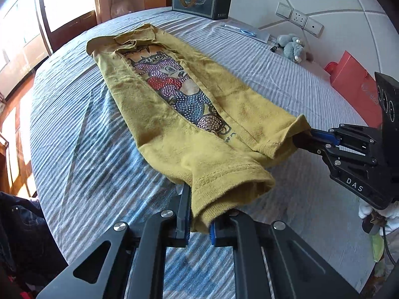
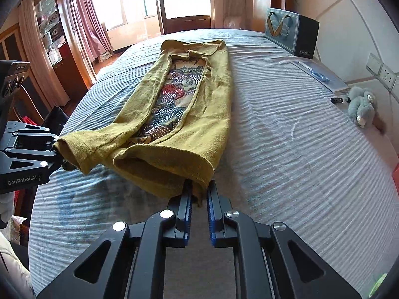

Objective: Fold clothes
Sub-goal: 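Grasp the hem with both grippers and fold it up toward the collar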

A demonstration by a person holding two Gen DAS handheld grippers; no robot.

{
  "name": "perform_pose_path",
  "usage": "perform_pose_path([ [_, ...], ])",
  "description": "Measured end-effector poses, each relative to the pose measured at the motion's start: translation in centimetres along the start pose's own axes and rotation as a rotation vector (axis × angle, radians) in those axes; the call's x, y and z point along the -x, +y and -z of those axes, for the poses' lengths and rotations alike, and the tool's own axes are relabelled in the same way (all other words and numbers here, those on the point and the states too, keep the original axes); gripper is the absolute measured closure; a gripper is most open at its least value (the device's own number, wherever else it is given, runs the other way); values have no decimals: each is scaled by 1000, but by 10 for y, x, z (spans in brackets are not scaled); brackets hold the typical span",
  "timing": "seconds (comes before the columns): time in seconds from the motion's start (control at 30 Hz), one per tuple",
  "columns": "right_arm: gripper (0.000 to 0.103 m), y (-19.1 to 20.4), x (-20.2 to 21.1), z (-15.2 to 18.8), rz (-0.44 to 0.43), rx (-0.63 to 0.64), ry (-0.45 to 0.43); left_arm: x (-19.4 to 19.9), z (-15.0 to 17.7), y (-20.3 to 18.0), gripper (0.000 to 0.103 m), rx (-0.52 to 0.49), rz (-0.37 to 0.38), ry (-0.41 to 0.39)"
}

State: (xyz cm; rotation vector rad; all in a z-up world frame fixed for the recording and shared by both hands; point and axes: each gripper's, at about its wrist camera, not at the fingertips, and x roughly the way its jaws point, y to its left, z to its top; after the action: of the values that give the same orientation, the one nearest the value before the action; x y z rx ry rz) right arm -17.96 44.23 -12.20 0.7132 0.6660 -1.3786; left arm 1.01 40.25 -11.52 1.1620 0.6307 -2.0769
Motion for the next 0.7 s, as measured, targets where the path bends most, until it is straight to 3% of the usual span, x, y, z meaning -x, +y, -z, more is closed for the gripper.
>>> perform_pose_path([
  [0.17,93,10,7,-35,32,-13,-74,0,-53,19,94,-46,5,-45],
  [0.37,93,20,-11,-100,76,-56,-145,-16,-119,76,94,-36,62,-51],
  [0.53,93,17,-52,-176,143,-79,-162,-37,-183,134,94,-68,135,-81],
  [0.7,93,9,-112,-269,181,-101,-144,-75,-253,200,94,-87,193,-62],
])
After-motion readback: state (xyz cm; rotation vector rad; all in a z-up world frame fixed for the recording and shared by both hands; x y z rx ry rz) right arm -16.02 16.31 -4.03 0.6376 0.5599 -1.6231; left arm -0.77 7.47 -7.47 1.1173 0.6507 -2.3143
